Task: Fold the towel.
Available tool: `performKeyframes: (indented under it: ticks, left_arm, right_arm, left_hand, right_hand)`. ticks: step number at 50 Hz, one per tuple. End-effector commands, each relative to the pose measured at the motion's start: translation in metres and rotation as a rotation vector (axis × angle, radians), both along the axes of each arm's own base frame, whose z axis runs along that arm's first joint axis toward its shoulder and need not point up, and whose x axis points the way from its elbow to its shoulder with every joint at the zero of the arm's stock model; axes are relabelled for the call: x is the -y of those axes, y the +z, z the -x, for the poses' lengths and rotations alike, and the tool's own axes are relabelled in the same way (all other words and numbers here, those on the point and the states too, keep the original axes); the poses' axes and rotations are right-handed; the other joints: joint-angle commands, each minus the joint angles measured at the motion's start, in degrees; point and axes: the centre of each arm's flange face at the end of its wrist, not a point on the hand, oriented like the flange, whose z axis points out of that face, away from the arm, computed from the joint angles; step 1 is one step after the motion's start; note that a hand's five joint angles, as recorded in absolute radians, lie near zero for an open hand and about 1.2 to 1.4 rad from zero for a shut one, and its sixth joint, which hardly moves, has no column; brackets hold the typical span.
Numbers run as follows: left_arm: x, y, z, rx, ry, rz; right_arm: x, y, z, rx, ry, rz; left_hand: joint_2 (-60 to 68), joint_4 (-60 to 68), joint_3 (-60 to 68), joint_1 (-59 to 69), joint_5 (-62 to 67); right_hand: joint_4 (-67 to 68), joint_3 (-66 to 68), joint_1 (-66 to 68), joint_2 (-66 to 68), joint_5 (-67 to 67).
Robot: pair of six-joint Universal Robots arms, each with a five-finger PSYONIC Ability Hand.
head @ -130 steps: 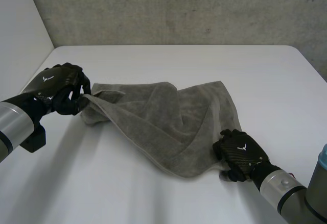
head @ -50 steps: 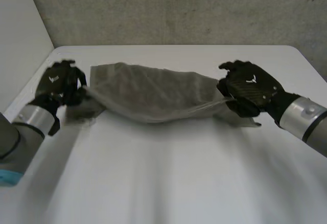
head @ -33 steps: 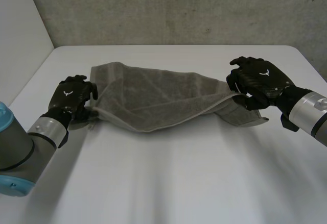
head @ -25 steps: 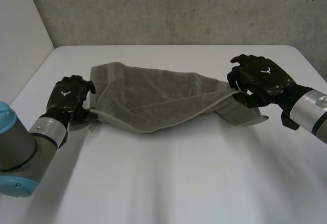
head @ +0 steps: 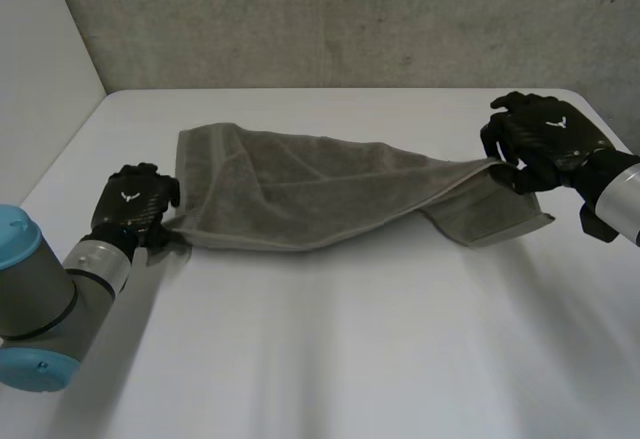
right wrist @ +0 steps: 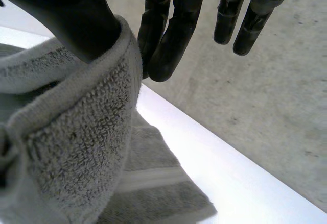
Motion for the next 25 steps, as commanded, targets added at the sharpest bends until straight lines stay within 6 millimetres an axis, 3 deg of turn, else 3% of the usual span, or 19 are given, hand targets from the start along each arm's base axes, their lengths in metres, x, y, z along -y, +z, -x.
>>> performKeyframes:
  ticks: [1,3,11,18,25]
  left_arm:
    - [0.003,0.001,-0.002,0.001,0.003,0.005]
    - [0.002,0.001,0.000,0.001,-0.004,0.000]
    - [-0.014,0.001,0.008,-0.015,-0.123,-0.111]
    - [-0.034,0.027,0.005,-0.041,-0.203,-0.193]
    - [-0.042,0.058,0.003,-0.051,-0.232,-0.165]
  right_arm:
    - [0.004,0.000,0.005,-0.002,-0.027,-0.004]
    - [0.005,0.000,0.007,-0.002,-0.033,-0.013]
    - [-0.003,-0.003,0.010,-0.008,-0.030,-0.074]
    - [-0.018,0.004,0.010,-0.021,-0.007,-0.130]
    - [-0.026,0.019,0.025,-0.051,0.018,-0.126]
  left_hand:
    - [25.39,-3.18,-2.83,25.48,25.34]
    - [33.11,-3.18,-2.83,33.20,33.06]
    - [33.18,-3.18,-2.83,33.27,33.14]
    - [33.18,-3.18,-2.83,33.27,33.14]
    - [33.18,-3.18,-2.83,33.27,33.14]
  right_hand:
    - [-3.32,-0.71,5.70,3.30,3.79]
    - [-3.32,-0.71,5.70,3.30,3.79]
    - [-3.32,-0.71,5.70,3.30,3.79]
    - [-3.32,-0.71,5.70,3.30,3.79]
    - [-3.32,-0.71,5.70,3.30,3.79]
